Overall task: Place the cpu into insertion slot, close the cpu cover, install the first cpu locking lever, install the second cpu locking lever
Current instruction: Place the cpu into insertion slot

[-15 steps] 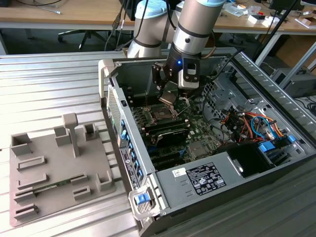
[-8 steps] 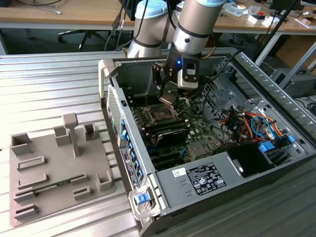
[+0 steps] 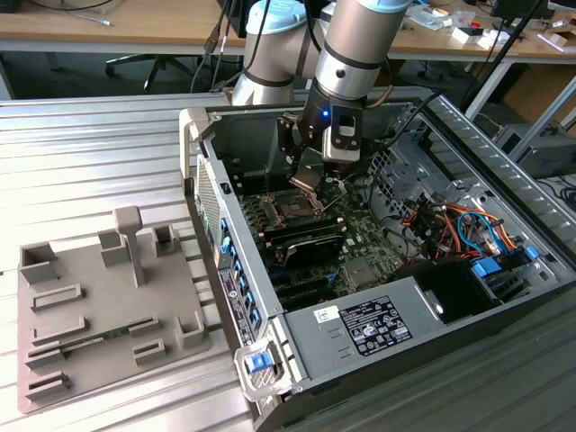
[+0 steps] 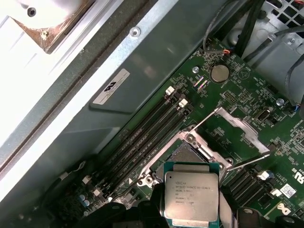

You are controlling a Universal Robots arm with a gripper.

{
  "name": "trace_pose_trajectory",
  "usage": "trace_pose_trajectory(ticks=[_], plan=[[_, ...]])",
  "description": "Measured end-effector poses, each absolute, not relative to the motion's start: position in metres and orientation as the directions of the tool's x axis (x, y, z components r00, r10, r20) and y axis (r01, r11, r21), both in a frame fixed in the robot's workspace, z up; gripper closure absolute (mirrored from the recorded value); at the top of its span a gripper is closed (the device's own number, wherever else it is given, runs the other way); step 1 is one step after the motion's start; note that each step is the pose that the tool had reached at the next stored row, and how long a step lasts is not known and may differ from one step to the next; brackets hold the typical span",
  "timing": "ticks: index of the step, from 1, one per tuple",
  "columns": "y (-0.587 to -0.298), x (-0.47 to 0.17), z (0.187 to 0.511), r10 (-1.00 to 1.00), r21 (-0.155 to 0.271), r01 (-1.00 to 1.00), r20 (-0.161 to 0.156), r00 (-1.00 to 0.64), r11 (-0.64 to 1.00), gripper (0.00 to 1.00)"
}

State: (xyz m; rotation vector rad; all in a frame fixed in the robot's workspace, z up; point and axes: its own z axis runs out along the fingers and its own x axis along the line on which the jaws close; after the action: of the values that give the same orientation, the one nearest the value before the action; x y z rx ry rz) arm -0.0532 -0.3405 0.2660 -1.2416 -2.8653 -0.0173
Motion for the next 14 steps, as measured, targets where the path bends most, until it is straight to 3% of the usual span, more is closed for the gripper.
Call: trace_pose_trajectory(ticks=[14], plan=[[-0.3405,-0.0532,0.2657,0.757,0.003,0.757,0.022,-0.653,0.653,0.45]])
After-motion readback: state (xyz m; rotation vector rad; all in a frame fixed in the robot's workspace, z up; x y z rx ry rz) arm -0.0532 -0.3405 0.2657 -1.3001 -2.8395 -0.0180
